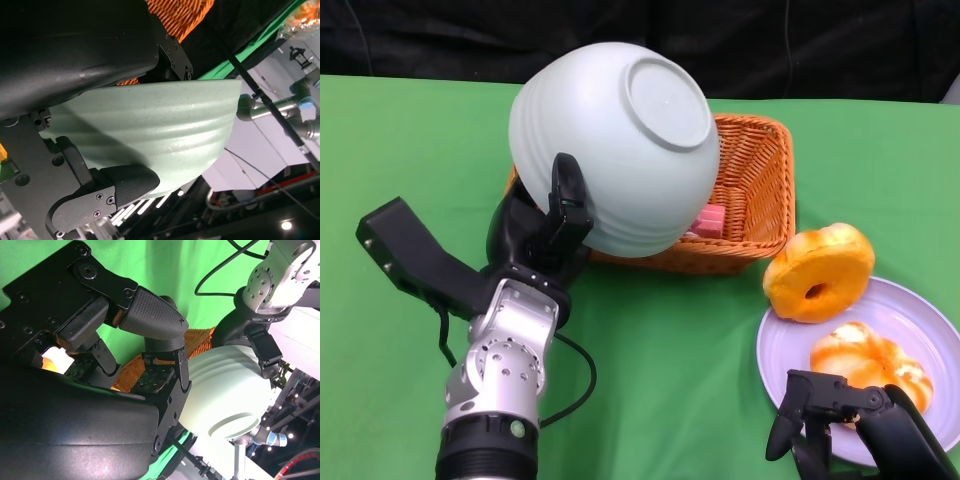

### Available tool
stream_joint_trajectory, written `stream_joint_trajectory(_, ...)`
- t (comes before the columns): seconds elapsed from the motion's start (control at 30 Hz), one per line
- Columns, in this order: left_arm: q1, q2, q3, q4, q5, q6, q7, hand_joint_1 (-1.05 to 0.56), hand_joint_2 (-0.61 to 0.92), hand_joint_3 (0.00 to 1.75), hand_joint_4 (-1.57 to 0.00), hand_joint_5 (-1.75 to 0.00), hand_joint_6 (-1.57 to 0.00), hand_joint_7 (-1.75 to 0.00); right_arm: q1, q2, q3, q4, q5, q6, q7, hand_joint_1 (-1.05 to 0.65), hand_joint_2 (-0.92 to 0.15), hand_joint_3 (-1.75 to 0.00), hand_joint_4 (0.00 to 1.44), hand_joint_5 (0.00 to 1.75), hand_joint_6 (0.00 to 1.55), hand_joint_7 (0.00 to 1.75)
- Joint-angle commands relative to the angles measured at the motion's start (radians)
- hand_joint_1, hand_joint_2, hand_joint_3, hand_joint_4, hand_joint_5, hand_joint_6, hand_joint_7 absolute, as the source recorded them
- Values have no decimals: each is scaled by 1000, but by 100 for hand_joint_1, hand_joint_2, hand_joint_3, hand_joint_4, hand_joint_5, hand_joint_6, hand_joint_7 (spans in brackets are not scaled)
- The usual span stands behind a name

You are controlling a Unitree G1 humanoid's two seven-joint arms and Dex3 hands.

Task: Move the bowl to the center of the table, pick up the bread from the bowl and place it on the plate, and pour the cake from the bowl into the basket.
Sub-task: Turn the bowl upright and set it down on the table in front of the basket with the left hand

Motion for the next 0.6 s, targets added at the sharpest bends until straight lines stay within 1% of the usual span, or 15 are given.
stream_joint_trajectory(0.03, -72, -43, 11, 4, -31, -2, -23, -27, 27, 175, -111, -175, -89, -175, 2, -14, -2, 6, 10, -10, -6, -86, -47, -139, 109, 175, 88, 152)
stream_joint_trajectory(0.27, -52, -9, -23, -6, 2, -38, -128, -27, 29, 175, -113, -175, -93, -175, 4, -15, -4, 2, 7, -8, -8, -86, -48, -139, 110, 175, 88, 152)
stream_joint_trajectory(0.47, -18, 31, -75, -43, 87, -106, -218, -20, 30, 175, -113, -175, -92, -175, 5, -18, -7, 1, 12, -8, -6, -86, -48, -139, 110, 175, 88, 152)
stream_joint_trajectory(0.6, 10, 58, -94, -79, 117, -122, -286, -19, 28, 175, -111, -175, -90, -175, 7, -18, -10, -2, 11, -5, -8, -86, -48, -139, 110, 175, 88, 152)
